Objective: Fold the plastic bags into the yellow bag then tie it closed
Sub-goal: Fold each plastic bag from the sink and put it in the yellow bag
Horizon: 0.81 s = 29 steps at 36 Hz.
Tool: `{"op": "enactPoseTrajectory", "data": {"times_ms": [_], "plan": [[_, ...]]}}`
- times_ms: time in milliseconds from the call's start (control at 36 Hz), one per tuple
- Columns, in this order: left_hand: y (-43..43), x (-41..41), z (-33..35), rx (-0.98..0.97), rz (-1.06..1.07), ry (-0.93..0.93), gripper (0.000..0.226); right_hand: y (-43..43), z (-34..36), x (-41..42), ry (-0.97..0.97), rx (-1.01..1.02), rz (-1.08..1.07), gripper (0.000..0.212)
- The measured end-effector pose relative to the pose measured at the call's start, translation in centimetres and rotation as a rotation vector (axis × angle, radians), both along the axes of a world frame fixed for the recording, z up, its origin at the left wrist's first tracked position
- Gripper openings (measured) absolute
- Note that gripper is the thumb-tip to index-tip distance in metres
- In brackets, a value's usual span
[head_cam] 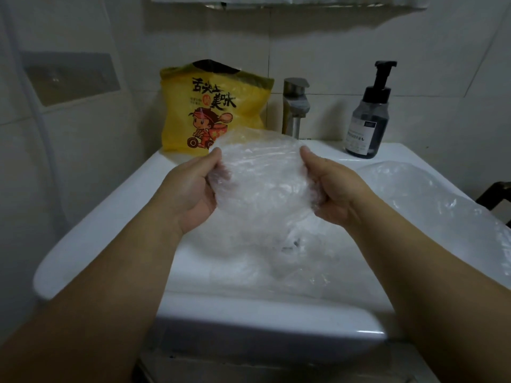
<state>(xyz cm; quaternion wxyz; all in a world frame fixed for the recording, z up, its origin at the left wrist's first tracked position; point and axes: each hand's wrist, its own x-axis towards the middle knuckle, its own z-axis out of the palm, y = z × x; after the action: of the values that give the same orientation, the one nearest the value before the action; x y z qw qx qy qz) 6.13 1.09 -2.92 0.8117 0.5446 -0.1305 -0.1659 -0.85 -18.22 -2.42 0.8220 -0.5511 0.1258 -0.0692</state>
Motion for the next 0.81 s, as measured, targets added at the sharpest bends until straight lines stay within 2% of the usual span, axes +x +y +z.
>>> {"op": "enactPoseTrajectory", "data": {"times_ms": [83,139,194,250,306,333,389,472,528,639,722,806], "plan": [[0.3,0.5,0.0,-0.045,0.073,-0.003,0.023,-0.2,0.2,-0.1,-0.026,0.099,-0.061,0.037],[0.4,0.3,0.1,-0.071,0.112,-0.028,0.030,-0.3,0.4,-0.2,-0.089,0.153,-0.112,0.028],[0.4,0.3,0.1,-0.058,0.141,-0.087,0.016,-0.3,0.6,-0.2,-0.123,0.205,-0.151,0.018],[0.2,0.1,0.1,-0.052,0.119,-0.126,0.022,-0.2,0.8,-0.4,-0.143,0.219,-0.112,0.025],[0.2,0.1,0.0,-0.034,0.093,-0.155,0.022,-0.1,0.8,-0.6,-0.159,0.166,-0.005,0.046],[0.2,0.2,-0.1,-0.010,0.087,-0.157,0.020,-0.1,0.8,-0.7,-0.165,0.105,0.044,0.048],[0.3,0.3,-0.3,0.064,0.098,-0.169,0.016,-0.3,0.6,-0.8,-0.174,0.008,0.099,0.036],[0.6,0.5,-0.6,0.180,0.116,-0.220,0.035,-0.2,0.6,-1.0,-0.174,-0.090,0.119,0.046],[0.8,0.3,-0.7,0.216,0.118,-0.264,0.039,-0.4,0.4,-1.0,-0.147,-0.145,0.100,0.045],[1.0,0.2,-1.2,0.412,0.212,-0.426,0.028,-0.6,0.7,-1.0,-0.120,-0.190,0.055,0.036],[1.2,0.1,-1.4,0.564,0.271,-0.522,0.023,-1.0,0.7,-1.1,-0.077,-0.221,0.049,0.050],[1.2,0.0,-1.5,0.635,0.286,-0.541,0.015,-1.1,0.2,-1.1,0.050,-0.437,0.057,0.059]]}}
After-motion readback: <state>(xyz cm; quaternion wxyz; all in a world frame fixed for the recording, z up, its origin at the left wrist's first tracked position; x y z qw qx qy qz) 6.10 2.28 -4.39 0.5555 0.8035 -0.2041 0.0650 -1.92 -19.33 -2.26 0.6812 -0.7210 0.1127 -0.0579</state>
